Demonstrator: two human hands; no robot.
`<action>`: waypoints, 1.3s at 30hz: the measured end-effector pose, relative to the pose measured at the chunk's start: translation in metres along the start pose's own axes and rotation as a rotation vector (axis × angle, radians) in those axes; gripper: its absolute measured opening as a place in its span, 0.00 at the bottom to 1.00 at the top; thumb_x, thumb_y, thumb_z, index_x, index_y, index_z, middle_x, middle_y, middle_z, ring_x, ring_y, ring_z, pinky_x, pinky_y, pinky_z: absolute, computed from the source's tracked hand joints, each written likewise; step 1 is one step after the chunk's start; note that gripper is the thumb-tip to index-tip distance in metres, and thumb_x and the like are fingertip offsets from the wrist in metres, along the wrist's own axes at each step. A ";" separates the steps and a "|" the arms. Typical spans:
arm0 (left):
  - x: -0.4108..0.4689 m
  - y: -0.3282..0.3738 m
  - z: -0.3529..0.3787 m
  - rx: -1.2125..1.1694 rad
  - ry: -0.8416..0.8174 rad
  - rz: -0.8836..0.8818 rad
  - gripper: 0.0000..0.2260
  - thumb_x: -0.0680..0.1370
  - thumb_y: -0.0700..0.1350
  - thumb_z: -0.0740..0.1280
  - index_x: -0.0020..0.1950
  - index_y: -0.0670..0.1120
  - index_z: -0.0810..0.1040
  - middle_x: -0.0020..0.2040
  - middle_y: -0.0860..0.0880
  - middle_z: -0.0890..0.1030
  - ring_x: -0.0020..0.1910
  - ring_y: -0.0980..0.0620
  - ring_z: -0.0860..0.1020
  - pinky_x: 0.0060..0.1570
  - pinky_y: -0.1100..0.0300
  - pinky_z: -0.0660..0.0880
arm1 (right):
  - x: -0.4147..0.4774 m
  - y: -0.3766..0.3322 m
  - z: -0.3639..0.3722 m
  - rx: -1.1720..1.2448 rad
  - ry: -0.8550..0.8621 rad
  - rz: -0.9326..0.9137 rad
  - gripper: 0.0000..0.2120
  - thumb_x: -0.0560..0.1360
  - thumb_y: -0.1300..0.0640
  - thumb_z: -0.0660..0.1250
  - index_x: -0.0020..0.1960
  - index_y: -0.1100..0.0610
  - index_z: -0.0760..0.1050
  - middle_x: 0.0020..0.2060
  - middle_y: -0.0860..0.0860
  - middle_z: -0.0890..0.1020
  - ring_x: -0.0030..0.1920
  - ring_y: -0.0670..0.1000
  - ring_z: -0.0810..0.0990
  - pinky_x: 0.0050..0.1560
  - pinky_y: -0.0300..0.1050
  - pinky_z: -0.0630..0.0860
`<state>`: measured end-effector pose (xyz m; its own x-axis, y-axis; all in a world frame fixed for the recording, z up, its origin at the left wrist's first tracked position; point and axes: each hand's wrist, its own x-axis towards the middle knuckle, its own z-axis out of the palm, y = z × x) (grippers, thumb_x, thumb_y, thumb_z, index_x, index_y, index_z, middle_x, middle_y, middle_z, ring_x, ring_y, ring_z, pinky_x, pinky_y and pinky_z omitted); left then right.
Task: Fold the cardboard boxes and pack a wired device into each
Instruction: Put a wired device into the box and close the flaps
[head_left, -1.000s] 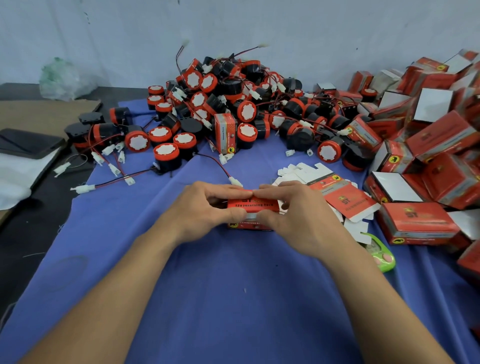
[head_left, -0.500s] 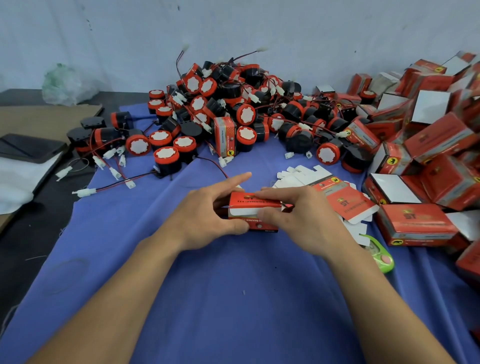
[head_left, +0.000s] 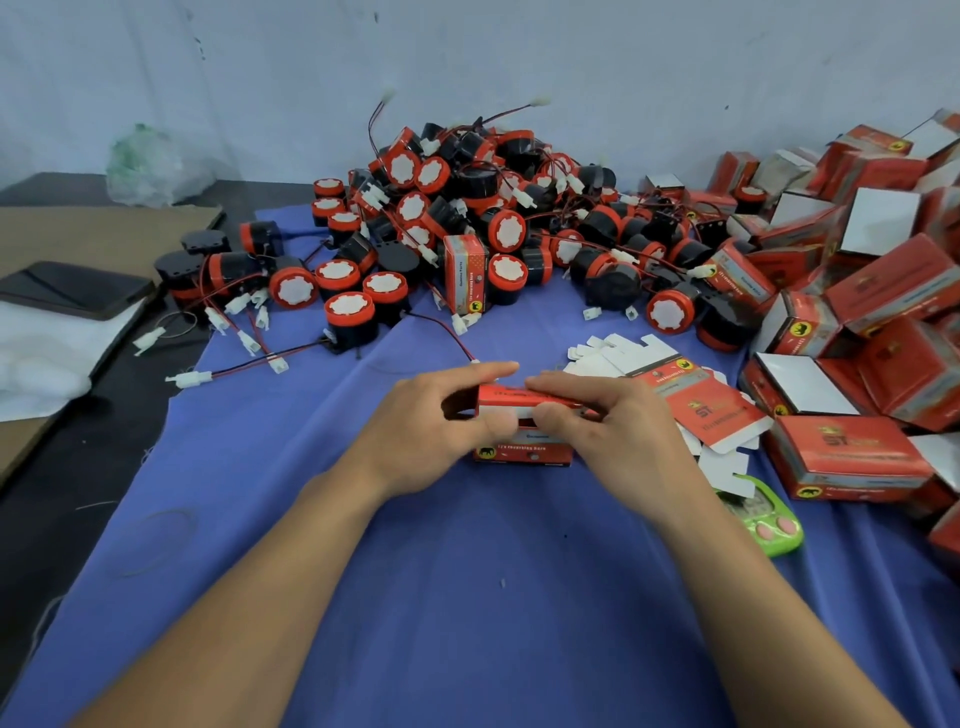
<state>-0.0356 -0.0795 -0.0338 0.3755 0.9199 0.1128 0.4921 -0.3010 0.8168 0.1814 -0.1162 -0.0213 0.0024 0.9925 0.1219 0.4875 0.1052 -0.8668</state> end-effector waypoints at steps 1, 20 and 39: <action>0.001 0.000 -0.001 -0.026 0.001 -0.004 0.26 0.69 0.69 0.68 0.67 0.68 0.79 0.65 0.63 0.81 0.63 0.67 0.78 0.65 0.60 0.76 | 0.000 0.000 -0.001 0.011 -0.012 0.007 0.11 0.76 0.52 0.74 0.57 0.41 0.85 0.58 0.38 0.83 0.59 0.37 0.79 0.56 0.33 0.74; 0.000 0.000 -0.003 -0.265 -0.077 -0.011 0.15 0.72 0.51 0.77 0.60 0.57 0.87 0.58 0.58 0.86 0.62 0.60 0.81 0.66 0.56 0.77 | 0.002 0.000 -0.015 0.284 -0.250 0.039 0.14 0.79 0.65 0.68 0.54 0.49 0.88 0.62 0.42 0.82 0.65 0.31 0.74 0.62 0.33 0.71; 0.002 -0.001 -0.001 -0.189 -0.067 0.050 0.18 0.68 0.56 0.78 0.57 0.65 0.86 0.57 0.61 0.86 0.59 0.60 0.83 0.63 0.51 0.79 | 0.004 0.008 -0.014 0.223 -0.268 -0.010 0.19 0.73 0.65 0.76 0.54 0.42 0.87 0.61 0.36 0.80 0.66 0.30 0.73 0.59 0.36 0.78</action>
<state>-0.0368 -0.0771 -0.0340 0.4501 0.8844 0.1235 0.3181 -0.2880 0.9033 0.1978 -0.1125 -0.0214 -0.2452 0.9691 0.0255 0.2832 0.0968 -0.9542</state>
